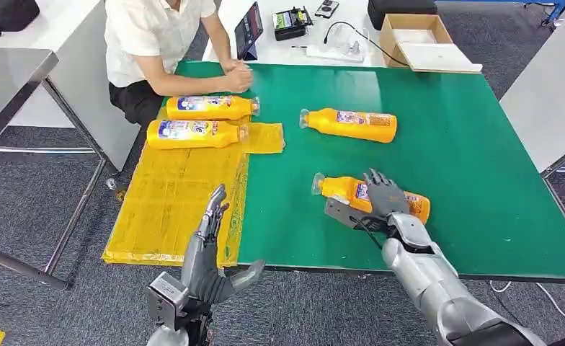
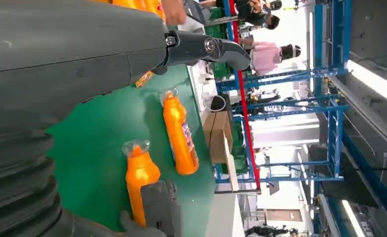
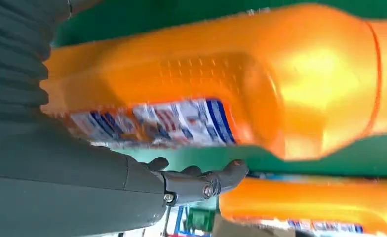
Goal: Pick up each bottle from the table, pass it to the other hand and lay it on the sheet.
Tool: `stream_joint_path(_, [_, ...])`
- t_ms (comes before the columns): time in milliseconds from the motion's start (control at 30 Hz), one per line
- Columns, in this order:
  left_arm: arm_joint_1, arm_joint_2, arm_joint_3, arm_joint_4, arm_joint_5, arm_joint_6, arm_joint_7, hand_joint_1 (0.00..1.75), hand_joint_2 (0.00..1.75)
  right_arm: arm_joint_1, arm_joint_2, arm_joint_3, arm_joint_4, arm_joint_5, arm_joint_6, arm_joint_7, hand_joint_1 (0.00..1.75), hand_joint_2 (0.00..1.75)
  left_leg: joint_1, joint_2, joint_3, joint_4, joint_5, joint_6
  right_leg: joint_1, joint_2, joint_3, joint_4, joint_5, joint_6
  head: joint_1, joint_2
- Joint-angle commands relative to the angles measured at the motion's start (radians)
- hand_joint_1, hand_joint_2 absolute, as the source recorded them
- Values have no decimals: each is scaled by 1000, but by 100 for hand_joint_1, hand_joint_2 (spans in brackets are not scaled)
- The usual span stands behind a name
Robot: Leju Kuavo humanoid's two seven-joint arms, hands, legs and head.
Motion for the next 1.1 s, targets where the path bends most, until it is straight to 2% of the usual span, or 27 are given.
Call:
stream_joint_path(33, [3,13,26,16,-17,5,19,0,175,-26,-51,82,64,74,53,115,0,175,0,1,5,-2,-2,2,1,-2,5,-2,-2,-3,0,0])
stream_joint_path(167, [8,12,28,11,-20,6,21,0,175,-20,-61,79,56,79,57,124,0,175,0,0,5,-2,-1,2,1,-3,6,-2,-2,-3,0,0])
stream_joint_path(233, [15,11,32,9,-24,11,27,0,175,-8,-72,82,38,100,74,161,0,175,0,-2,3,-1,0,1,0,-3,4,-1,-1,-2,0,0])
stream_joint_path(600, [27,16,25,9,-35,29,38,0,175,71,-103,46,17,119,61,202,0,175,1,-3,8,-3,-1,2,2,-5,10,-4,-1,-3,0,0])
stream_joint_path(967, [28,17,24,8,-36,30,39,0,175,75,-103,37,17,114,67,197,0,175,0,-3,12,-3,0,2,1,-4,13,-4,-1,-3,0,0])
stream_joint_path(1100, [17,17,22,29,-37,35,45,0,175,75,-92,7,48,103,106,185,0,175,0,-4,12,-2,0,2,1,-4,13,-4,-1,-3,0,0])
